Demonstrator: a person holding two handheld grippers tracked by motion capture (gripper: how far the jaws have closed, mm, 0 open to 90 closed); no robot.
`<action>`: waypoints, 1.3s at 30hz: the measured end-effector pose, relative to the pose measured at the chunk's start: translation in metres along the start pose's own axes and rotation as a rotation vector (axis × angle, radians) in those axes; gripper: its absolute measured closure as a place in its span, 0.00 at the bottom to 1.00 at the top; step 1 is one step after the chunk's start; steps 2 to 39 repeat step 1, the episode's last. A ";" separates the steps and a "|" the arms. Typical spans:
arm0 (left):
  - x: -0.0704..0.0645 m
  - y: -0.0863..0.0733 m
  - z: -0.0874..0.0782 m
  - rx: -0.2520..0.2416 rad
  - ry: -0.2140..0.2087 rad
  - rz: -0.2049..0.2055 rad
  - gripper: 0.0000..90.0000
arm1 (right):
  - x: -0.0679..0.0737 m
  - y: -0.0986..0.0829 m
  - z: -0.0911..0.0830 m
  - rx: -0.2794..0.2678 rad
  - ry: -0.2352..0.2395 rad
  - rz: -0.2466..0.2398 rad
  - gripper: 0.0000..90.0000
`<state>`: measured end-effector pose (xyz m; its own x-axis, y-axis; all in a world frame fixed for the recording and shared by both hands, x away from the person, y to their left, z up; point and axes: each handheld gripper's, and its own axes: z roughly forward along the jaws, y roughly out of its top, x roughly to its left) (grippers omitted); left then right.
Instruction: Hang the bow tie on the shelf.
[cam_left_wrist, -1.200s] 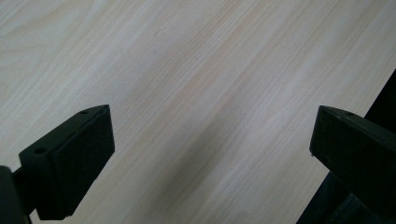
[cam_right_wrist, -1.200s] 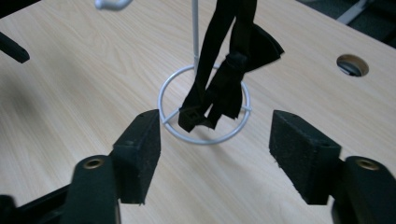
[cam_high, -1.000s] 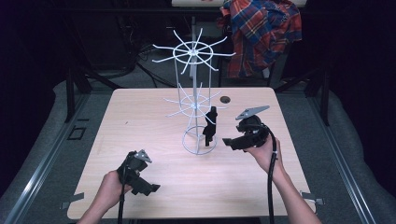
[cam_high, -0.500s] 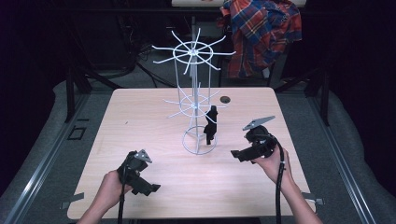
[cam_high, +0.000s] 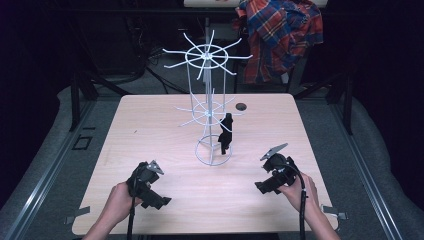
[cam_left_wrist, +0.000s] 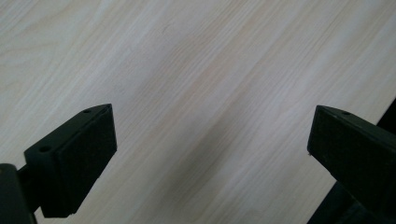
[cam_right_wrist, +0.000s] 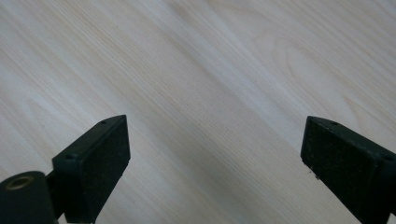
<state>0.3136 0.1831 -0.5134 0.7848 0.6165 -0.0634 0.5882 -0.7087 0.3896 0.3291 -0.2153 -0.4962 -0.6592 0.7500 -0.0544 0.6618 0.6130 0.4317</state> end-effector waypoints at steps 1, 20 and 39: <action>0.000 0.000 0.000 0.000 0.000 0.000 0.02 | 0.000 0.000 0.000 0.000 0.000 0.000 0.08; 0.000 0.000 0.000 0.000 0.000 0.000 0.02 | 0.000 0.000 0.000 0.000 0.000 0.000 0.08; 0.000 0.000 0.000 0.000 0.000 0.000 0.02 | 0.000 0.000 0.000 0.000 0.000 0.000 0.08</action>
